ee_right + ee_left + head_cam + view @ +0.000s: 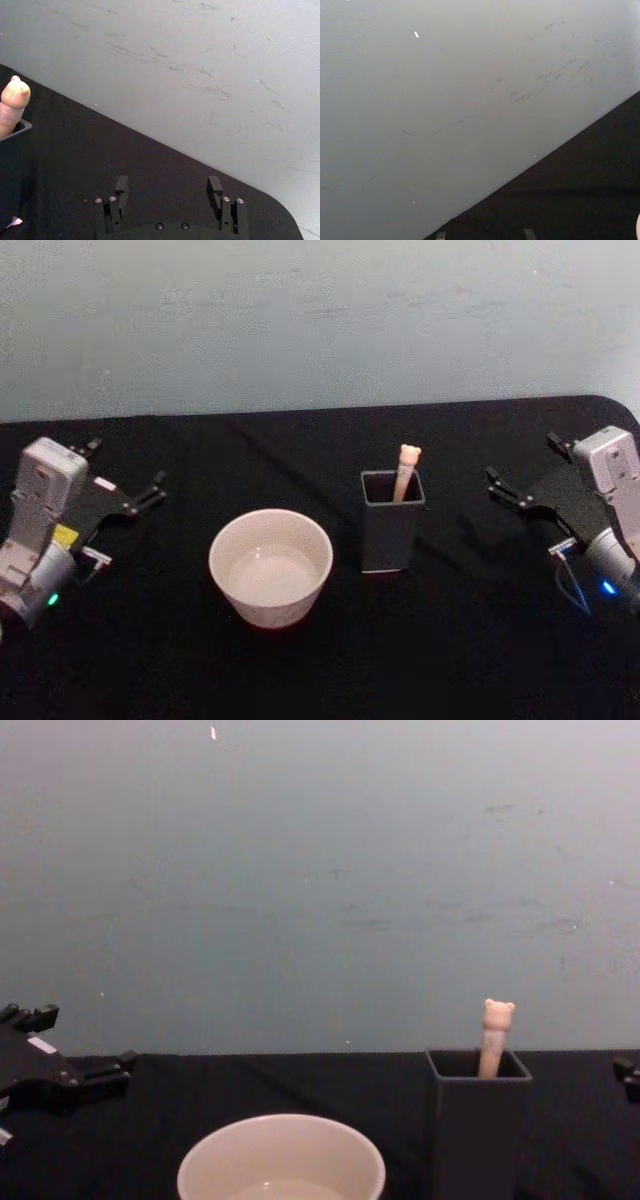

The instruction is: Pick up the stirring spoon with one hand, stir inside the cup, then place it back in its original position.

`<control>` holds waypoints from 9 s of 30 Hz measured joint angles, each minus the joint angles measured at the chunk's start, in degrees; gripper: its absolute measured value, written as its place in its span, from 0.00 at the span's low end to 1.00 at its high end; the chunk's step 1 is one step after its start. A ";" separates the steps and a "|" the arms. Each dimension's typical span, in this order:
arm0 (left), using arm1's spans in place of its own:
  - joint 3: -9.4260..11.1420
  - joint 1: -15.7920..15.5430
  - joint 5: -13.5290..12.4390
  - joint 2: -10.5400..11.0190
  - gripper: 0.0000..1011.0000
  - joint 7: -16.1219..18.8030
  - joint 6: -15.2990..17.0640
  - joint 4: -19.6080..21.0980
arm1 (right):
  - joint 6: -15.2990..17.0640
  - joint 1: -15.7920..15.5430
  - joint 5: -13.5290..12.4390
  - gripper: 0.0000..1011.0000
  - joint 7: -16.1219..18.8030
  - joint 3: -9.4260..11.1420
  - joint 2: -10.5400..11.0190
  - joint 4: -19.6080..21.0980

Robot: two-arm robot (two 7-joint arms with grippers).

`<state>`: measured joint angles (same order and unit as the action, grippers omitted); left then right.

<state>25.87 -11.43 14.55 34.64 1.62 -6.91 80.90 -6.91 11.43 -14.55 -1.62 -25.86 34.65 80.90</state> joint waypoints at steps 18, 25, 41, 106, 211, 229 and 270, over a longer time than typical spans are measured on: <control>0.00 0.00 0.00 0.00 0.99 0.00 0.00 0.00 | -0.36 -0.58 -0.68 0.99 1.34 0.95 -0.02 0.65; 0.00 0.00 0.00 0.00 0.99 0.00 0.00 0.00 | -2.58 -2.24 -4.66 0.99 7.15 2.98 0.78 3.31; 0.00 0.00 0.00 0.00 0.99 0.00 0.00 0.00 | -2.08 -1.38 -19.95 0.99 29.55 4.98 0.81 4.20; 0.00 0.00 0.00 0.00 0.99 0.00 0.00 0.00 | 2.71 13.20 -17.72 0.99 41.01 -0.74 -8.76 -13.32; 0.00 0.00 0.00 0.00 0.99 0.00 0.00 0.00 | -2.74 15.64 -14.19 0.21 41.97 -5.74 -12.74 -2.32; 0.00 0.00 0.00 0.00 0.99 0.00 0.00 0.00 | -6.52 15.22 -9.55 0.21 41.38 -8.76 -16.50 -9.18; 0.00 0.00 0.00 0.00 0.99 0.00 0.00 0.00 | -8.75 13.73 -7.20 0.21 41.01 -6.04 -18.27 -12.40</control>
<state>25.86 -11.43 14.54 34.64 1.62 -6.91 80.90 -15.66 25.16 -21.75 39.39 -31.90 16.37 68.50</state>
